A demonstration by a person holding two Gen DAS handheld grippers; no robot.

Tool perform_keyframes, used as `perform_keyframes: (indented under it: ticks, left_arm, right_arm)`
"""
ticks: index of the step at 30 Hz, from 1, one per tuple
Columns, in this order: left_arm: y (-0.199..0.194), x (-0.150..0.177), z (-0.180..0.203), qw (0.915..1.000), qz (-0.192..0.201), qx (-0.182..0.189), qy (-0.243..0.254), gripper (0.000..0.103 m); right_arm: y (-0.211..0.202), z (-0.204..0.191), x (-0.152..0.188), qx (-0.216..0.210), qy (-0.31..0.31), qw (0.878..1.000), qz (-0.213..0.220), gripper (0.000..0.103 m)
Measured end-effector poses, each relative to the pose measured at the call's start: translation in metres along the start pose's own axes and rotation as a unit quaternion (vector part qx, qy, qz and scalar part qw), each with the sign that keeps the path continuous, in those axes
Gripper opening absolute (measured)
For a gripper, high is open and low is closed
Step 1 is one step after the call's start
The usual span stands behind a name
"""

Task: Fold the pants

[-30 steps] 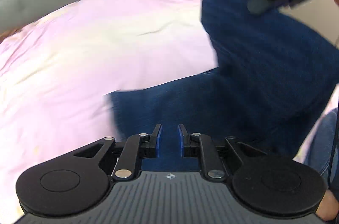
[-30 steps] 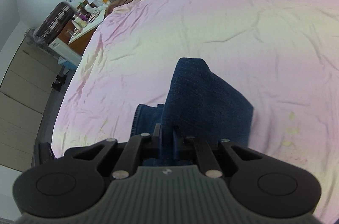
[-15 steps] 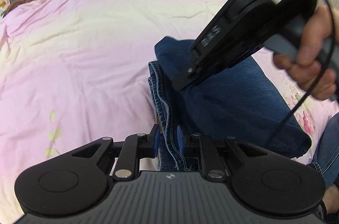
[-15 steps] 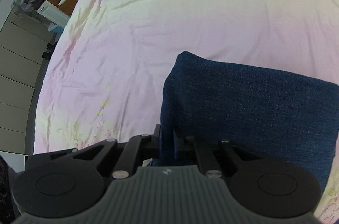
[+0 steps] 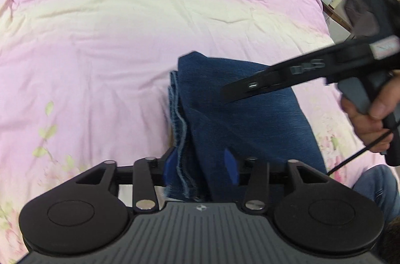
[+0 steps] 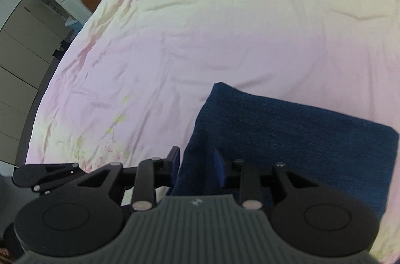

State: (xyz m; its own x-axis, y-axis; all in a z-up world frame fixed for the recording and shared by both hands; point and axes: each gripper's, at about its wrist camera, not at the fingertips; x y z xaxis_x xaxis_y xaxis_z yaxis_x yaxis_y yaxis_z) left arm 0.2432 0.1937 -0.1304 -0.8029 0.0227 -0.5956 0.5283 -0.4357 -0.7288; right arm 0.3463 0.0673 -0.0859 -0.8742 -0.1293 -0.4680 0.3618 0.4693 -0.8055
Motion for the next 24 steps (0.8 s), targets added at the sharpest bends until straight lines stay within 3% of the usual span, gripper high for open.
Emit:
perform_keyframes:
  ticks: [5, 9, 11, 12, 13, 15, 19, 21, 24]
  left_arm:
    - [0.017, 0.018, 0.0, 0.9987, -0.024, -0.001, -0.046, 0.061]
    - [0.026, 0.027, -0.003, 0.9942, -0.03, 0.018, -0.102, 0.061]
    - [0.032, 0.026, 0.005, 0.9937, -0.039, 0.022, -0.103, 0.051]
    - [0.031, 0.024, 0.012, 0.9952, -0.035, 0.008, -0.091, 0.043]
    - [0.029, 0.02, 0.023, 0.9974, -0.025, -0.009, -0.067, 0.028]
    - [0.017, 0.011, 0.043, 0.9996, -0.006, -0.015, -0.023, 0.023]
    - [-0.011, -0.008, 0.078, 0.9967, 0.026, -0.036, 0.068, 0.022]
    - [-0.011, -0.011, 0.08, 0.9934, 0.012, -0.055, 0.1, 0.022]
    - [0.011, -0.004, 0.061, 0.9921, -0.02, -0.084, 0.091, 0.022]
  right_arm:
    - [-0.062, 0.042, 0.026, 0.006, -0.012, 1.0, 0.027, 0.034]
    - [-0.104, 0.089, 0.078, 0.039, -0.027, 0.998, 0.051, 0.034]
    - [-0.117, 0.114, 0.106, 0.053, -0.015, 0.997, 0.058, 0.032]
    - [-0.121, 0.124, 0.119, 0.054, -0.009, 0.997, 0.057, 0.02]
    - [-0.123, 0.132, 0.131, 0.053, -0.006, 0.997, 0.054, 0.014]
    - [-0.125, 0.141, 0.152, 0.057, -0.004, 0.997, 0.056, 0.014]
    - [-0.13, 0.141, 0.181, 0.049, -0.012, 0.996, 0.067, 0.014]
    - [-0.134, 0.135, 0.191, 0.046, -0.034, 0.996, 0.074, 0.015]
    - [-0.129, 0.119, 0.206, 0.028, -0.066, 0.995, 0.073, 0.015]
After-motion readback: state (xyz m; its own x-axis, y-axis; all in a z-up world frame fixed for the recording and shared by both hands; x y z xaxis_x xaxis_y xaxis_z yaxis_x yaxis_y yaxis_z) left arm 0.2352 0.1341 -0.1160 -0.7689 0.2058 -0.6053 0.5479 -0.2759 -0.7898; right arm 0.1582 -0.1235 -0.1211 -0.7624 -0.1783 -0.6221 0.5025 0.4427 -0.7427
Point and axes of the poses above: each gripper's, at about its wrist camera, not at the fingertips, and y roughly the way its jaws point, z to its right, x to its underside, and after that the axes turned 7 degrees about z, right-handed
